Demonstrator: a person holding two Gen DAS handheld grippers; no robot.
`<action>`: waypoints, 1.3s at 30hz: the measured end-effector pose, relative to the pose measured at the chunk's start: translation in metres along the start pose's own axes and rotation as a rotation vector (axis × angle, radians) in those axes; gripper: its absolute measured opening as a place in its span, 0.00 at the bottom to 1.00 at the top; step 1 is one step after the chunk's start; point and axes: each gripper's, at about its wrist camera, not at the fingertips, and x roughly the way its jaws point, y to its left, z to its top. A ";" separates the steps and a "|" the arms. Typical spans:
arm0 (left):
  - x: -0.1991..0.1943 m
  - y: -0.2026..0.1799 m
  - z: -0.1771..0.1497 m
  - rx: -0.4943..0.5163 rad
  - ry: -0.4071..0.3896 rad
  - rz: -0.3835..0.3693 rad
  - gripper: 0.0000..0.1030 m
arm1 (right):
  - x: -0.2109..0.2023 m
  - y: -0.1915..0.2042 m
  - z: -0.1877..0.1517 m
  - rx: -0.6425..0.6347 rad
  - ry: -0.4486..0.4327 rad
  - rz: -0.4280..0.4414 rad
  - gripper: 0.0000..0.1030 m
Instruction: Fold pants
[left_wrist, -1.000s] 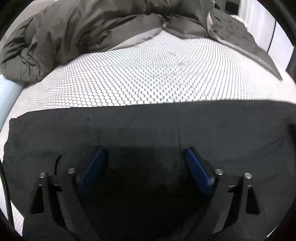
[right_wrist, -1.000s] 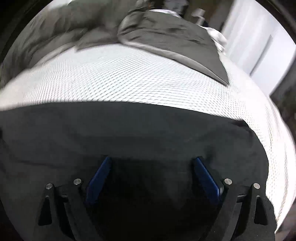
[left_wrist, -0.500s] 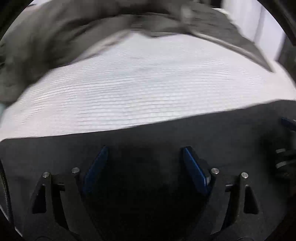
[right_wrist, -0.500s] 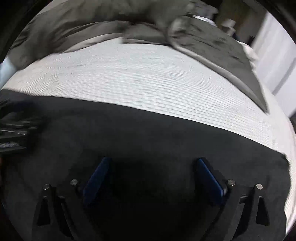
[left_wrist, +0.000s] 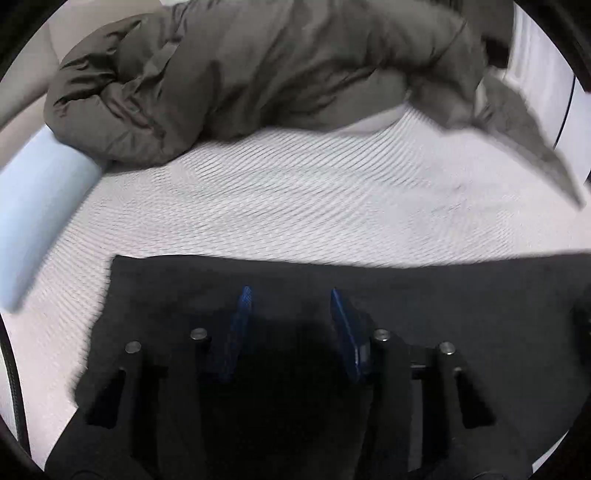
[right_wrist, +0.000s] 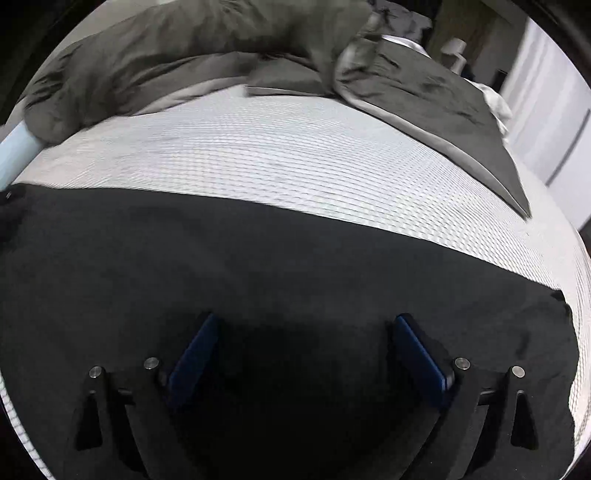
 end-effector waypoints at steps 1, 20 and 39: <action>0.014 0.014 0.002 0.001 0.043 0.014 0.31 | -0.003 0.009 -0.003 -0.025 -0.003 0.020 0.94; -0.010 0.064 -0.059 0.073 0.082 -0.066 0.28 | -0.022 0.068 -0.022 -0.255 0.005 0.075 0.94; -0.050 0.069 -0.112 0.105 0.052 -0.102 0.43 | -0.045 0.110 -0.057 -0.324 -0.002 0.261 0.94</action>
